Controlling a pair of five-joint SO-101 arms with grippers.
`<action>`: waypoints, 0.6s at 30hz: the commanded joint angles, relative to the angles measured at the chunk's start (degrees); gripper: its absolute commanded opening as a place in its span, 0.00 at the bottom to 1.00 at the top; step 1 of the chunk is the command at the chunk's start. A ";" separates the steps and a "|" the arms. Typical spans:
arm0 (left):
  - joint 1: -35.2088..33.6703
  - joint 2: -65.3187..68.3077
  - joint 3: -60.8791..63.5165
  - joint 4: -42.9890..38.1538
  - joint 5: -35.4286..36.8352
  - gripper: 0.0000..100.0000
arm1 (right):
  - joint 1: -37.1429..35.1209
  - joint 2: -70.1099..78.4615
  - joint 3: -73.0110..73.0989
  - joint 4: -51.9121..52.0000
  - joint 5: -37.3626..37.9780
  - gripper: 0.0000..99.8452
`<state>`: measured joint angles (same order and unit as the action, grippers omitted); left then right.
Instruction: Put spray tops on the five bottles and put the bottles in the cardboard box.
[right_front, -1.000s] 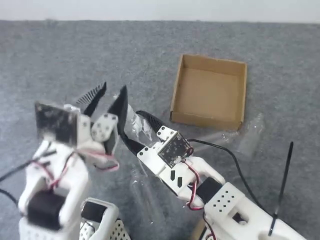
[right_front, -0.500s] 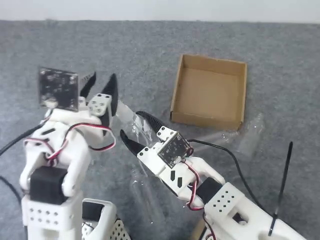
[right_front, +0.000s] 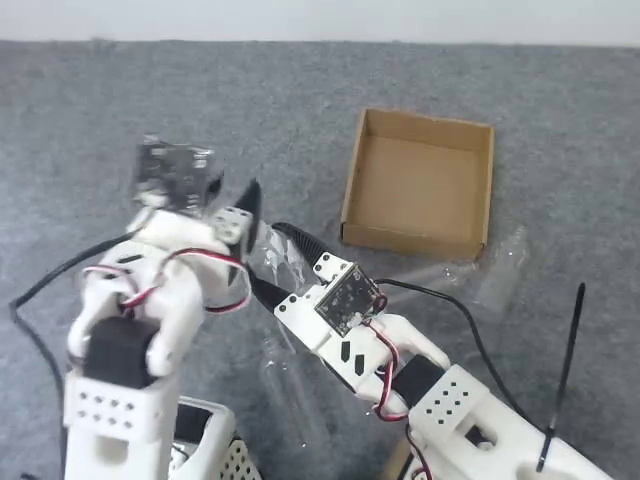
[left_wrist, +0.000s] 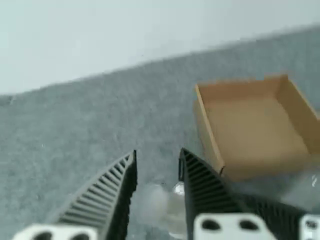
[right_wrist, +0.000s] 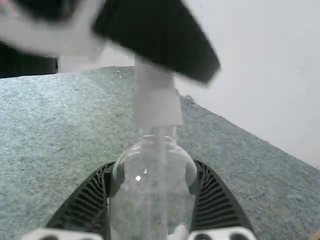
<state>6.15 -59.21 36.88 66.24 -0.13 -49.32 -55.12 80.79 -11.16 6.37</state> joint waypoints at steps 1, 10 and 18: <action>0.44 0.00 0.04 0.09 -0.70 0.12 | 0.31 -2.15 -0.53 -1.36 -0.53 0.01; 0.26 -10.46 -7.34 0.44 -0.70 0.13 | 5.32 -1.98 -1.93 -1.10 -0.44 0.01; -6.51 -15.65 4.62 -2.99 -0.18 0.17 | 17.10 -1.45 -19.25 14.46 -6.86 0.01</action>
<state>1.49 -72.66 36.79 66.07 -0.31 -37.19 -55.12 73.32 -2.11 5.05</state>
